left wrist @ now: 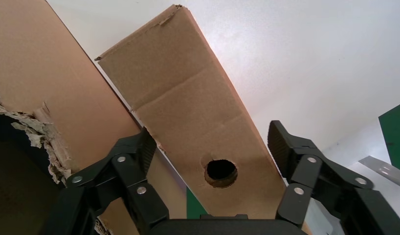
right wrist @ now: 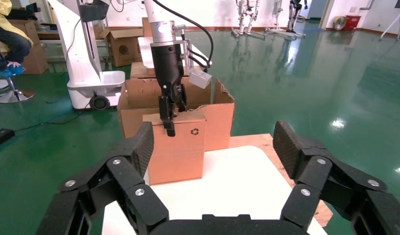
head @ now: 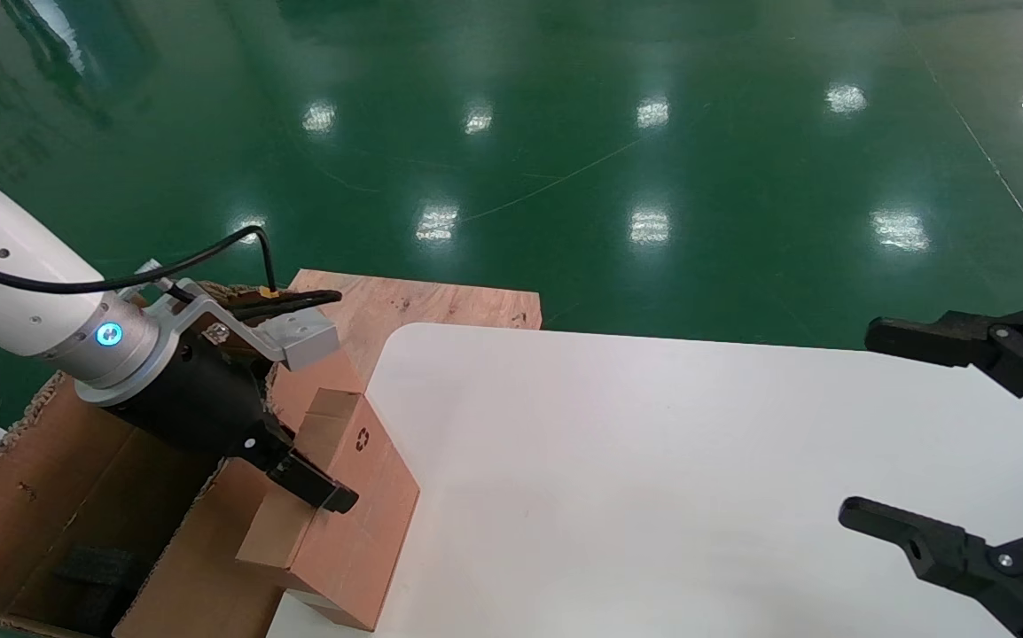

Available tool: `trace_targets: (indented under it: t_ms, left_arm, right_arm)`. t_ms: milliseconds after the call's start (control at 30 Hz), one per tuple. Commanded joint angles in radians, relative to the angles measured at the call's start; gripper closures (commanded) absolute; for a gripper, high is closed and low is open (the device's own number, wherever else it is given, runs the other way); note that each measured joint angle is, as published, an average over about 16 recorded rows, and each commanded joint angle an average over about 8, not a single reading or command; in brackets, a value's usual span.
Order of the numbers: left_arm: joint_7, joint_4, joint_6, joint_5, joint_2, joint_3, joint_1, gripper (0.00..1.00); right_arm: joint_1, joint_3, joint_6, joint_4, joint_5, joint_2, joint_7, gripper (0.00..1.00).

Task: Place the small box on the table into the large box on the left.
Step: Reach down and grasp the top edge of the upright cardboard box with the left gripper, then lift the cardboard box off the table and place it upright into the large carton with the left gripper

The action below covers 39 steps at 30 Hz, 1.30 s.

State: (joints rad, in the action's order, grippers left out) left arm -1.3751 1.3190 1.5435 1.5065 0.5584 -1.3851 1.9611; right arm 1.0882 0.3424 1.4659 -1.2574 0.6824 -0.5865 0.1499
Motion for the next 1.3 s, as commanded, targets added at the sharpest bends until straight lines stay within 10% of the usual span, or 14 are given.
trace_targets:
  t_ms: [33,700,1300]
  left_arm:
    - [-0.002,0.000,-0.001,-0.003,0.000,-0.004,0.002,1.00]
    - [0.103,-0.092,-0.057,-0.022,0.009,0.045,0.091,1.00]
    - [0.624,-0.888,-0.227,0.123,0.123,0.145,0.472,1.00]
  right_arm:
    - [0.000,0.000,0.000,0.000,0.000,0.000,0.000,0.00]
    - [0.000,0.000,0.000,0.000,0.000,0.000,0.000,0.00]
    - [0.000,0.000,0.000,0.000,0.000,0.000,0.000,0.00]
